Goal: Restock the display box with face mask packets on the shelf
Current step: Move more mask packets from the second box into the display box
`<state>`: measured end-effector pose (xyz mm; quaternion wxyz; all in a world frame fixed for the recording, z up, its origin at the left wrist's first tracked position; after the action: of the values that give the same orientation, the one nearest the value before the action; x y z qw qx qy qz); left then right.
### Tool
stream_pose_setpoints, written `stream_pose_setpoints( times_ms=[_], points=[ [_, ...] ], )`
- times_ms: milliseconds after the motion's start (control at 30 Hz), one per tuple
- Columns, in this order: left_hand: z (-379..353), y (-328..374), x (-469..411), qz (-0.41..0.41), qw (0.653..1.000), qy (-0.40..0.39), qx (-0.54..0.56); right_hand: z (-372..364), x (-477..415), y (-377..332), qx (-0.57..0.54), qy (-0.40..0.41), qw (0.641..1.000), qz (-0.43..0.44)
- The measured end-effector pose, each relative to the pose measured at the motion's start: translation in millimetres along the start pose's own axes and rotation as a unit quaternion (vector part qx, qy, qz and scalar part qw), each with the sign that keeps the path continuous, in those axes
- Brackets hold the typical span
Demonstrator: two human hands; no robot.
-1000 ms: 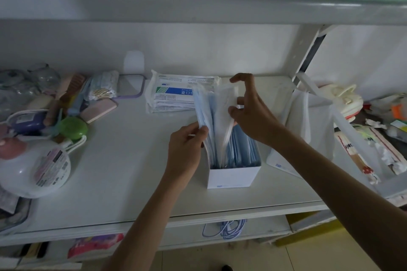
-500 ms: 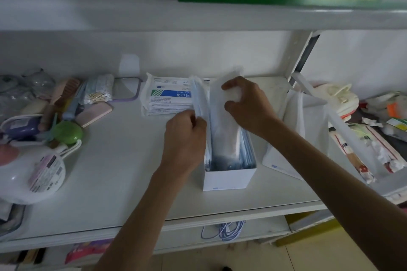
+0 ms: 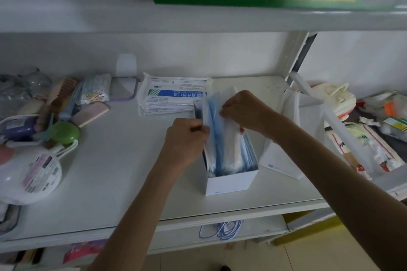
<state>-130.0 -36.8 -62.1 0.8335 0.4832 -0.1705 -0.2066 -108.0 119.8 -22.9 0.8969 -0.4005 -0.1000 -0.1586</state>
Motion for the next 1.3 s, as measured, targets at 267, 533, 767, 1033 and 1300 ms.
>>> stream_pose_setpoints(
  times_ms=[267, 533, 767, 1033, 1300],
  points=[
    [-2.9, -18.0, 7.4, 0.063, 0.988, 0.051, 0.133, 4.1, 2.3, 14.5, -0.017, 0.004, 1.000, -0.006],
    [-8.2, -10.8, 8.3, 0.071, 0.972, 0.051, 0.219, -1.9, 2.7, 9.6, -0.057, 0.003, 0.998, 0.012],
    [-9.6, -14.3, 11.0, 0.069, 0.969, 0.118, 0.207, -4.6, 1.0, 7.4, 0.035, 0.026, 0.999, 0.009],
    [-10.3, -8.3, 14.8, -0.069, 0.992, 0.096, -0.034, -4.3, 2.4, 10.4, 0.005, 0.010, 1.000, 0.004],
    [-15.6, -11.6, 9.0, -0.010, 0.995, 0.086, -0.041, -5.1, -2.6, 13.6, -0.003, 0.039, 0.999, 0.018]
  ],
)
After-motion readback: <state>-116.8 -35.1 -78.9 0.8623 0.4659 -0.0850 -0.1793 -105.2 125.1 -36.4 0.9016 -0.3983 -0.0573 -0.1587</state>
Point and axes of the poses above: each hand's wrist, its own x-axis away from the middle knuckle, its own z-axis out of the back of the hand, y = z × x, the point moved 3 cm from there along -x, towards the middle knuckle, and after that the axes turned 9 degrees about -y, right-handed, at the moved point
